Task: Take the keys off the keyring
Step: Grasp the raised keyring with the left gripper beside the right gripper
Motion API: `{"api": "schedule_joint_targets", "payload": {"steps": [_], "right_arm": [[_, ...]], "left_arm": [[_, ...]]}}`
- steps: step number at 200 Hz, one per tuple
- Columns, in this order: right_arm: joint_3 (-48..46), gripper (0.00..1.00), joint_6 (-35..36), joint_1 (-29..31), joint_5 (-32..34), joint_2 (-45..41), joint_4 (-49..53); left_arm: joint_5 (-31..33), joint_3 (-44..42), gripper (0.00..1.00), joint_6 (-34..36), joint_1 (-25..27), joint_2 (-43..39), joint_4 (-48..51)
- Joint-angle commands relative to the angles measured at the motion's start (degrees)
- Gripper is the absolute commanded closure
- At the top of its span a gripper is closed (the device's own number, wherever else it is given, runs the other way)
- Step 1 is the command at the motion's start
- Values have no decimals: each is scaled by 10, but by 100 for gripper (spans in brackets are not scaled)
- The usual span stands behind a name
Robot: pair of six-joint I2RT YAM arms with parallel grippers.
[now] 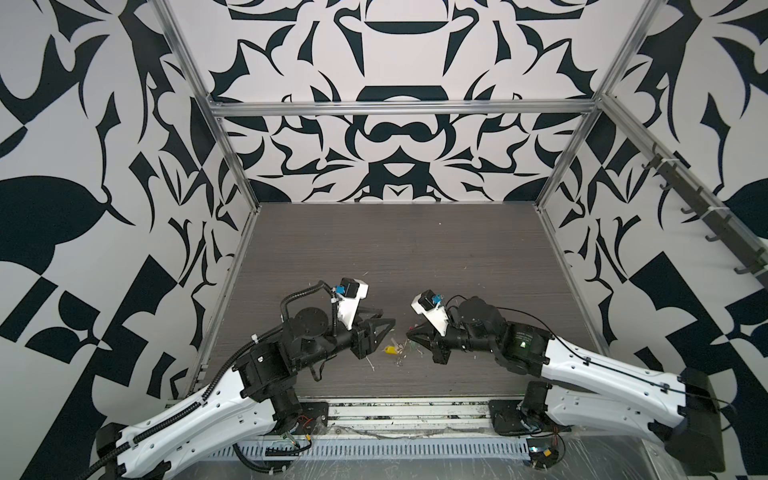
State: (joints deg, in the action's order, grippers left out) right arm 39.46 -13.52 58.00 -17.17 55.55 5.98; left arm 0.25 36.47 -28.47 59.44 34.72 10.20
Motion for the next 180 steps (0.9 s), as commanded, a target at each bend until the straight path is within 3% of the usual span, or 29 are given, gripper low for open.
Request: {"api": "schedule_joint_targets", "payload": {"steps": [1, 27, 64, 91, 125, 180], "right_arm": [[36, 100, 19, -8, -65, -13, -43], [46, 100, 15, -13, -102, -16, -59], [47, 100, -2, -24, -143, -33, -94], [46, 100, -18, -31, -150, -45, -120], [48, 100, -32, -32, -162, -46, -143], [47, 100, -43, -33, -157, -52, -164]], "left_arm": [[-30, -7, 58, 26, 0, -14, -22], [-37, -18, 66, 35, 0, -23, -32], [-61, -26, 67, 44, 0, -13, -48], [-86, -28, 70, 47, 0, 3, -63], [-117, -27, 66, 49, 0, 20, -91], [-143, -26, 74, 52, 1, 18, -110]]}}
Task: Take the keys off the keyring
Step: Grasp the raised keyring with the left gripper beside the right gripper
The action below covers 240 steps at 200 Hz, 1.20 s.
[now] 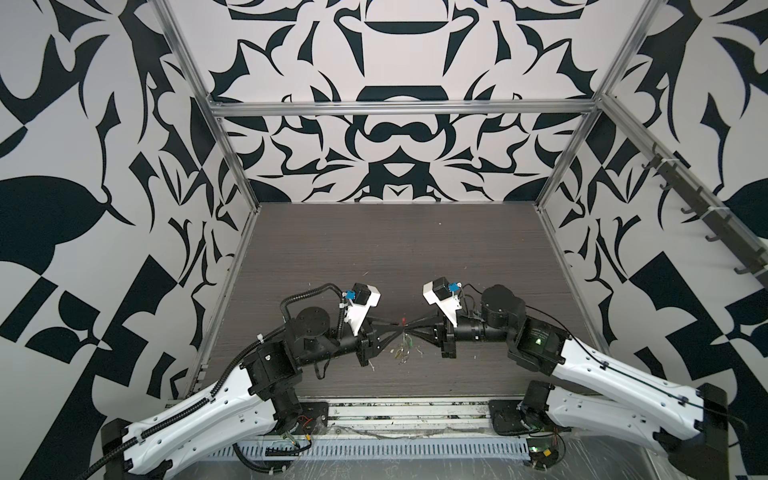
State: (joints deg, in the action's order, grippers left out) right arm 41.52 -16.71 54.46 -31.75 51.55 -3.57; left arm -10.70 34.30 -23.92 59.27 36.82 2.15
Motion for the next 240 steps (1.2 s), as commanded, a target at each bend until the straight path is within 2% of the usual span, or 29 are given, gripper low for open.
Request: {"api": "schedule_joint_targets", "payload": {"steps": [1, 47, 69, 85, 142, 173, 202, 240], "right_arm": [[26, 100, -12, 2, -11, -12, -68], [28, 100, -17, 3, -6, -15, -76], [27, 100, -18, 3, 8, -25, -76], [27, 100, -19, 3, 10, -27, -77], [24, 100, -32, 3, -2, -15, -103], [22, 100, -38, 2, -3, -14, -108], [15, 100, -40, 3, -4, -20, -109], [9, 100, -44, 3, -9, -25, -111]], "left_arm": [[-34, -5, 74, 6, 2, -3, -30], [-33, -1, 72, 5, 2, 3, -24], [-24, -7, 53, 3, 2, -6, -27], [-26, -12, 51, 2, 2, -13, -35], [-39, -5, 64, 3, 2, -1, -45], [-36, -1, 66, 7, 2, -4, -43], [-18, 0, 79, 22, 2, -27, -25], [-12, 4, 79, 38, 2, -50, -12]]}}
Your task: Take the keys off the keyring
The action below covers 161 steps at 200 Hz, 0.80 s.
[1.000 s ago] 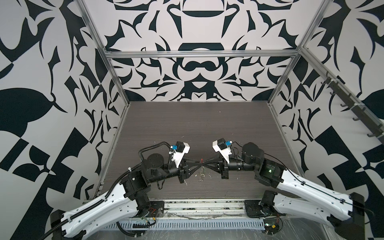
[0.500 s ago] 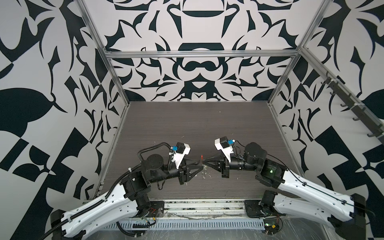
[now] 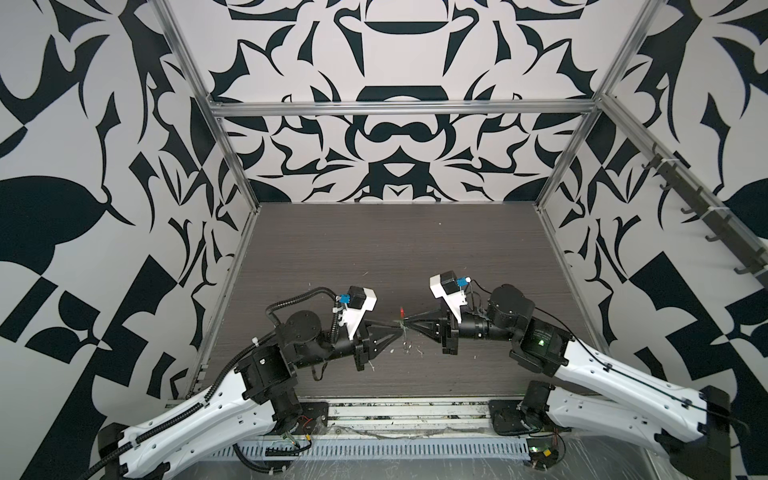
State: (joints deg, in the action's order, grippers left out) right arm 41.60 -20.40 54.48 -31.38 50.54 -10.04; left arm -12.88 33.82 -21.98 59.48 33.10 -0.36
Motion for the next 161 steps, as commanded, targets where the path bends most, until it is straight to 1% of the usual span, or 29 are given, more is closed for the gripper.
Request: {"api": "schedule_joint_targets", "payload": {"steps": [1, 12, 32, 85, 161], "right_arm": [[8, 100, -7, 3, -14, -15, -46], [7, 100, -9, 2, -16, -14, -50], [6, 100, -13, 3, -18, -10, -56], [5, 100, -18, 2, -20, -5, -64], [-5, 100, -26, 2, -22, 2, -75]], "left_arm": [[10, 9, 79, 20, 0, -13, 13], [12, 13, 78, 23, 0, -11, 16], [5, 20, 74, 27, 0, -3, 11], [-15, 33, 72, 29, 0, 18, -4], [-6, 47, 73, 47, -1, 17, 0]]}}
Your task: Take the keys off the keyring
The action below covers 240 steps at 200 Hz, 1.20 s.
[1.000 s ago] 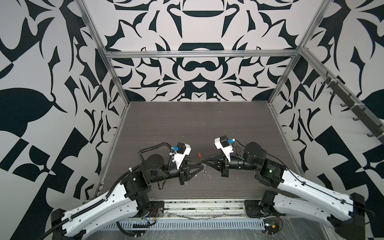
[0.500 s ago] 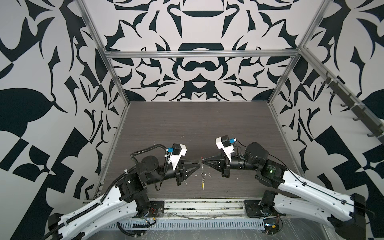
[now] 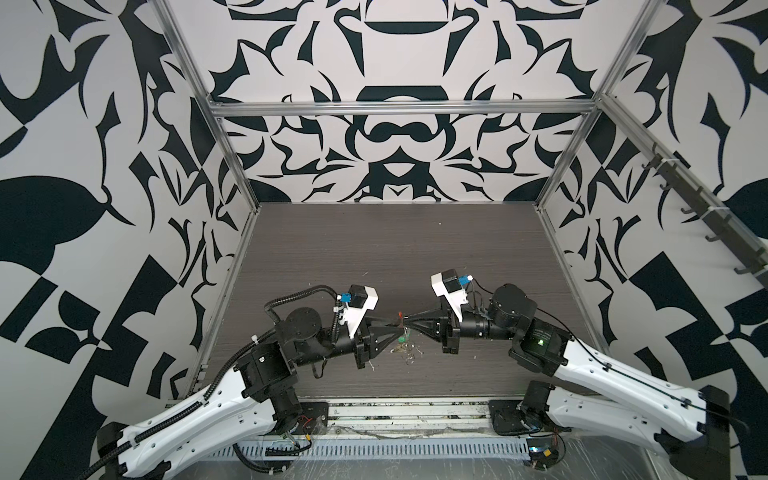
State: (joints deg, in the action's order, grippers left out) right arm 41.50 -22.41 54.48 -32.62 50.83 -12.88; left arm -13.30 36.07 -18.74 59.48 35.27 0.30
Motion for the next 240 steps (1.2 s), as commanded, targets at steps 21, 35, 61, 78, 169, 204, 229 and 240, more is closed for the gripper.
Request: {"api": "schedule_joint_targets", "payload": {"steps": [21, 35, 61, 78, 169, 204, 229, 240], "right_arm": [[-4, 100, -10, 2, -12, 1, -51], [-4, 100, -12, 3, -16, 5, -56], [-3, 100, -18, 3, -18, 11, -64], [-4, 100, -20, 2, -17, 13, -68], [-5, 100, -17, 3, -2, -14, -57], [-5, 100, -23, 2, -8, -5, -69], [-3, 100, -27, 2, -12, 0, -78], [-2, 100, -29, 2, -14, 1, -81]], "left_arm": [[1, 29, 74, 20, 0, 0, -3], [2, 32, 74, 22, 0, 4, -3], [-1, 39, 76, 26, -1, 8, -3], [-2, 40, 80, 26, -1, 11, -1], [24, 12, 73, 17, 0, -33, 18], [2, 17, 75, 14, 0, -19, 6], [-5, 21, 75, 13, 0, -5, -1], [-8, 20, 75, 12, 0, 0, -3]]}}
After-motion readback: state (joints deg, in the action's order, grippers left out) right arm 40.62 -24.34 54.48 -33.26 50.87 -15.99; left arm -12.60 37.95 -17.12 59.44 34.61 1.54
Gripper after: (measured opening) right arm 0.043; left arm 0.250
